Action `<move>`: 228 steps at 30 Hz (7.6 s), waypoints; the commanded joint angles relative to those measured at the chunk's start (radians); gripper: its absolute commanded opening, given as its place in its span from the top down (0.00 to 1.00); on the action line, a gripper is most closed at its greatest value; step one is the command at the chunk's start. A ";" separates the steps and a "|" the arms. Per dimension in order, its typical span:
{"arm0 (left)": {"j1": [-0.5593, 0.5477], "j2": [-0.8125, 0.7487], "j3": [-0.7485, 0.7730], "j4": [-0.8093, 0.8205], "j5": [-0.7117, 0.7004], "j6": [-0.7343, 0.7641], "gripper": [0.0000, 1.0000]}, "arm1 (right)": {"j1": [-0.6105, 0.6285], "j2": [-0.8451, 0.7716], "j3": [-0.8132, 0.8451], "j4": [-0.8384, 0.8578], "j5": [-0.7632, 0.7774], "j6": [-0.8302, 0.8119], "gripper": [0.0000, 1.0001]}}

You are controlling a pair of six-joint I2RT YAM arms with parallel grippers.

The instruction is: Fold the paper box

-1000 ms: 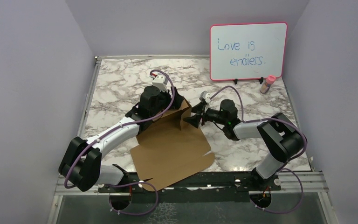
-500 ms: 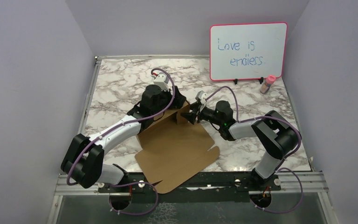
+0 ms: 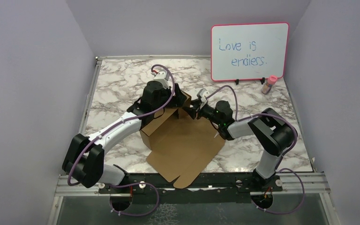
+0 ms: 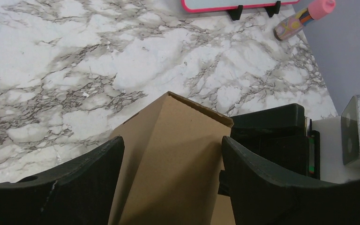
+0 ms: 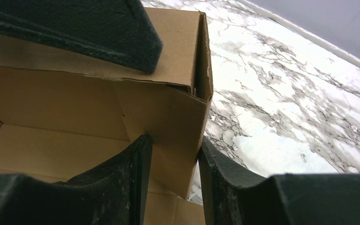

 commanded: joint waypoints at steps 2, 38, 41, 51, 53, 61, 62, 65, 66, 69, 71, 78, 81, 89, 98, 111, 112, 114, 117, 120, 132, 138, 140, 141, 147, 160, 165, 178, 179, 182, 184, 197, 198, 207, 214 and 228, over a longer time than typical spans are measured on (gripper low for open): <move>0.031 -0.066 0.021 -0.108 -0.017 0.020 0.21 | 0.000 0.045 0.009 0.081 0.003 -0.005 0.56; 0.076 0.085 0.139 -0.211 0.467 0.047 0.23 | 0.002 0.102 -0.044 0.296 -0.056 0.050 0.58; 0.082 0.079 0.141 -0.213 0.458 0.046 0.23 | 0.002 0.080 -0.044 0.271 -0.030 0.055 0.67; 0.167 0.085 0.148 -0.212 0.523 0.008 0.22 | 0.005 0.010 -0.005 0.099 0.034 0.067 0.75; 0.173 0.096 0.165 -0.241 0.523 0.030 0.22 | 0.010 -0.002 0.011 0.040 0.057 0.067 0.77; 0.228 0.138 0.283 -0.424 0.474 0.116 0.20 | 0.043 -0.031 0.079 -0.203 0.238 0.110 0.76; 0.233 0.140 0.302 -0.434 0.473 0.121 0.20 | 0.048 -0.029 0.087 -0.215 0.265 0.110 0.75; 0.239 0.163 0.360 -0.471 0.471 0.154 0.18 | 0.052 -0.018 0.092 -0.209 0.283 0.109 0.73; 0.239 0.177 0.375 -0.483 0.471 0.162 0.18 | 0.056 -0.013 0.091 -0.200 0.294 0.107 0.73; 0.240 0.222 0.402 -0.498 0.498 0.177 0.18 | 0.066 0.008 0.084 -0.154 0.315 0.080 0.70; 0.240 0.253 0.413 -0.500 0.524 0.179 0.18 | 0.068 0.023 0.076 -0.121 0.318 0.079 0.67; 0.241 0.315 0.410 -0.499 0.581 0.182 0.18 | 0.074 0.071 0.056 0.000 0.305 0.025 0.64; 0.240 0.317 0.397 -0.489 0.601 0.180 0.18 | 0.077 0.090 0.042 0.063 0.283 0.005 0.63; 0.240 0.316 0.349 -0.455 0.674 0.173 0.19 | 0.080 0.132 0.036 0.110 0.310 -0.017 0.61; 0.240 0.300 0.311 -0.435 0.696 0.172 0.19 | 0.086 0.125 0.015 0.137 0.488 0.017 0.76; 0.240 0.280 0.276 -0.398 0.724 0.146 0.20 | 0.127 0.100 0.076 -0.018 0.685 0.067 0.80; 0.239 0.278 0.276 -0.397 0.725 0.145 0.20 | 0.130 0.098 0.079 -0.027 0.694 0.081 0.80; 0.239 0.273 0.275 -0.395 0.728 0.143 0.20 | 0.130 0.094 0.086 -0.045 0.715 0.108 0.81; 0.239 0.268 0.270 -0.388 0.729 0.136 0.20 | 0.131 0.089 0.098 -0.077 0.744 0.130 0.81; 0.239 0.267 0.266 -0.382 0.732 0.129 0.20 | 0.131 0.086 0.111 -0.104 0.773 0.144 0.81; 0.239 0.221 0.245 -0.341 0.762 0.096 0.21 | 0.135 0.108 0.176 -0.210 0.924 0.156 0.82; 0.239 0.216 0.248 -0.352 0.752 0.103 0.22 | 0.135 0.109 0.173 -0.183 0.895 0.154 0.81; 0.239 0.210 0.252 -0.362 0.734 0.111 0.21 | 0.135 0.104 0.154 -0.147 0.847 0.151 0.78; 0.239 0.207 0.255 -0.372 0.719 0.119 0.21 | 0.136 0.103 0.147 -0.135 0.825 0.147 0.76; 0.239 0.188 0.268 -0.407 0.648 0.151 0.21 | 0.136 0.098 0.116 -0.092 0.732 0.141 0.62; 0.241 0.117 0.282 -0.456 0.508 0.197 0.17 | 0.135 -0.018 -0.046 0.028 0.601 0.048 0.32; 0.241 0.060 0.282 -0.471 0.424 0.223 0.16 | 0.132 -0.042 -0.108 0.106 0.578 0.005 0.27; 0.040 -0.111 0.299 -0.560 -0.019 0.333 0.16 | 0.132 -0.295 -0.271 -0.002 0.596 0.158 0.17; 0.001 -0.113 0.304 -0.570 -0.078 0.337 0.16 | 0.132 -0.324 -0.285 -0.012 0.609 0.167 0.16; -0.075 -0.102 0.302 -0.581 -0.169 0.331 0.16 | 0.132 -0.395 -0.329 -0.027 0.642 0.184 0.12; -0.127 -0.086 0.301 -0.588 -0.245 0.328 0.16 | 0.132 -0.444 -0.357 -0.041 0.660 0.194 0.10; -0.498 0.169 0.406 -0.677 -1.014 0.462 0.16 | 0.130 -0.559 -0.445 -0.012 0.897 0.223 0.06; -0.507 0.184 0.412 -0.684 -1.050 0.470 0.17 | 0.130 -0.565 -0.448 -0.012 0.904 0.223 0.06; -0.513 0.297 0.411 -0.685 -1.229 0.559 0.27 | 0.126 -0.572 -0.458 0.003 0.916 0.228 0.05; -0.513 0.344 0.426 -0.683 -1.276 0.599 0.40 | 0.126 -0.624 -0.467 -0.007 0.927 0.220 0.05; -0.454 0.312 0.434 -0.684 -1.266 0.624 0.76 | 0.125 -0.871 -0.457 -0.154 0.866 0.243 0.05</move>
